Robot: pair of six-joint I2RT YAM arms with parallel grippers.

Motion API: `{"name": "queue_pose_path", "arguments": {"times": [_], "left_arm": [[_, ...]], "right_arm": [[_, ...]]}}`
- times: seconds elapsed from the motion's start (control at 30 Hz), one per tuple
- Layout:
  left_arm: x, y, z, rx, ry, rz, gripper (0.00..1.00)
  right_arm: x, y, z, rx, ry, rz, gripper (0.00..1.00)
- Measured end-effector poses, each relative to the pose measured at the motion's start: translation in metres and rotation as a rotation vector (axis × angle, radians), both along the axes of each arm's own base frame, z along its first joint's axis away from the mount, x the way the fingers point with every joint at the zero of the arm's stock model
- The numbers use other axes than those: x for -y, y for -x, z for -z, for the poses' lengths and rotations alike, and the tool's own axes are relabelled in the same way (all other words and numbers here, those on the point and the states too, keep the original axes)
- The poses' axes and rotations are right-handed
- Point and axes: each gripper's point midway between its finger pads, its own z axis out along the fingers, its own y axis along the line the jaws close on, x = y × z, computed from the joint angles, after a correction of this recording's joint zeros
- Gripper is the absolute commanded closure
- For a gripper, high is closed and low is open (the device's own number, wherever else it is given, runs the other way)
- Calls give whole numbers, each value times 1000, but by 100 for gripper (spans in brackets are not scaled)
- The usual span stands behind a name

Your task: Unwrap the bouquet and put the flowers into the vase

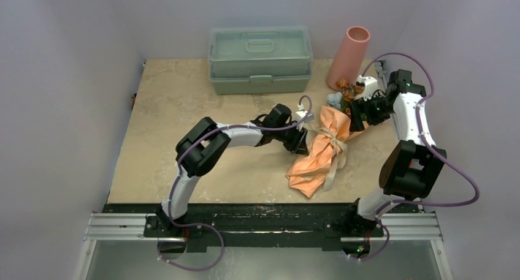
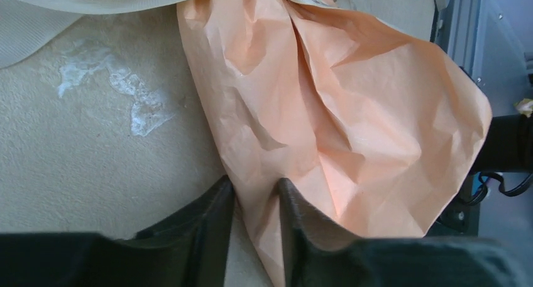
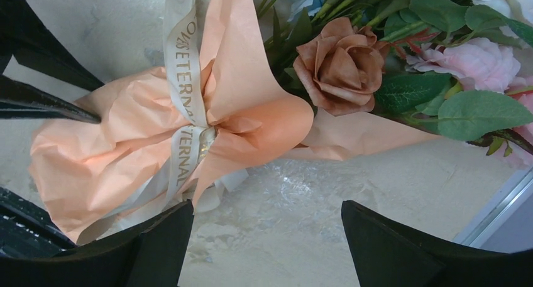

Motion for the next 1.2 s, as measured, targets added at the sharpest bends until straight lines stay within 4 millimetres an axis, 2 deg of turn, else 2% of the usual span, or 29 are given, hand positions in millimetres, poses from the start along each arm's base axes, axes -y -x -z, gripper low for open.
{"name": "queue_pose_path", "arguments": {"times": [0.1, 0.23, 0.37, 0.57, 0.7, 0.87, 1.03, 1.13, 1.2], "left_arm": [[1, 2, -1, -12, 7, 3, 99], [-4, 3, -3, -3, 3, 9, 100], [-25, 5, -8, -7, -16, -8, 100], [-81, -25, -8, -10, -56, -105, 100], [-120, -39, -5, 3, -105, -142, 100], [-155, -36, 1, 49, -178, -77, 100], [-188, -35, 12, 85, -244, -1, 100], [-211, -42, 15, 104, -272, 12, 64], [-222, -48, 13, 127, -288, 20, 54]], "right_arm": [[-1, 3, 3, -13, -4, -5, 9], [-3, 11, 10, -41, -13, -10, 9], [-9, 16, 15, -61, -42, -16, 10], [-22, 22, 20, -82, -85, -38, 11], [-47, 29, 22, -95, -97, -102, 11], [-80, 34, 17, -85, -127, -170, 13], [-100, 39, 14, -78, -183, -194, 15], [-112, 45, 14, -80, -223, -205, 18], [-121, 49, 12, -78, -251, -213, 21]]}}
